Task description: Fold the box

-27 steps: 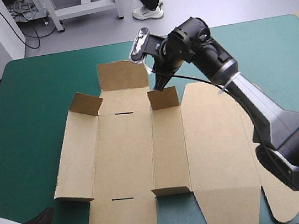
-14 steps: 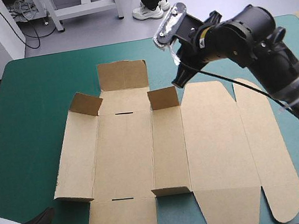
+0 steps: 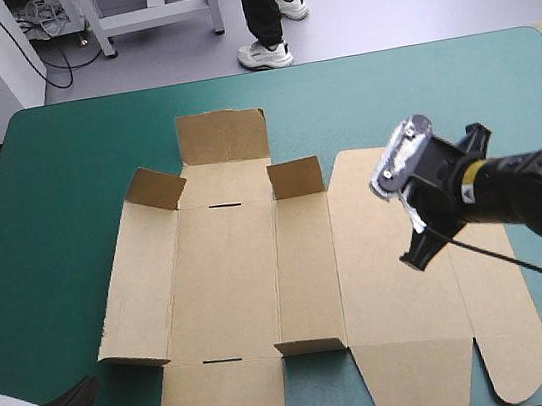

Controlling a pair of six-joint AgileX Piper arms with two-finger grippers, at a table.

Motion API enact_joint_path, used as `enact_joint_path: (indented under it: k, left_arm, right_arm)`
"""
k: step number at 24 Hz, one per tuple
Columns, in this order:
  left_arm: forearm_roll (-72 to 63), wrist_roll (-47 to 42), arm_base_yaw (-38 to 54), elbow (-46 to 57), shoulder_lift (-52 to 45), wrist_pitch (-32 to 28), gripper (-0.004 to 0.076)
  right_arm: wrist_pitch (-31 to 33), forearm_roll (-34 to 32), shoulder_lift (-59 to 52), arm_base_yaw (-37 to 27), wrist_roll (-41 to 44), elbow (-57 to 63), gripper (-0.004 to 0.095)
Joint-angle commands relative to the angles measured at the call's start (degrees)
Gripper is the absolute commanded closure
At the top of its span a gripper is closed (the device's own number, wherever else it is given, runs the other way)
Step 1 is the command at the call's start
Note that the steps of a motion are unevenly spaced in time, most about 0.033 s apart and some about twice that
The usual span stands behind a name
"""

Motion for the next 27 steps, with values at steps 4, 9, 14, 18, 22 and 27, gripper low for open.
enact_joint_path:
  k: [4,9,14,18,22,27]
  left_arm:
    - [-0.12,-0.18,-0.38,-1.24,0.86,-4.06,0.0732]
    - [-0.12,-0.18,-0.38,-1.24,0.86,-3.96,0.0732]
    - [-0.12,-0.18,-0.38,-1.24,0.86,-3.96,0.0732]
    - [-0.12,-0.18,-0.38,-1.24,0.86,-3.96,0.0732]
    - [-0.12,-0.18,-0.38,-1.24,0.86,-3.96,0.0732]
    - [-0.12,-0.18,-0.38,-1.24,0.86,-3.96,0.0732]
  right_arm:
    - [-9.06,2.78,-11.06,-0.42,2.16,14.59,0.0926]
    - [-15.27,4.95,-18.52,-0.42,5.95,28.88,0.0926]
    - [-21.83,4.36,-23.81,-0.42,9.41,38.85,0.0926]
    - [-26.19,4.36,-29.51,-0.42,11.16,47.1,0.0926]
    - [-26.48,4.36,-35.56,-0.42,12.44,49.52,0.0926]
    - [-25.71,0.76,-44.03,-0.42,16.76,51.12,0.0926]
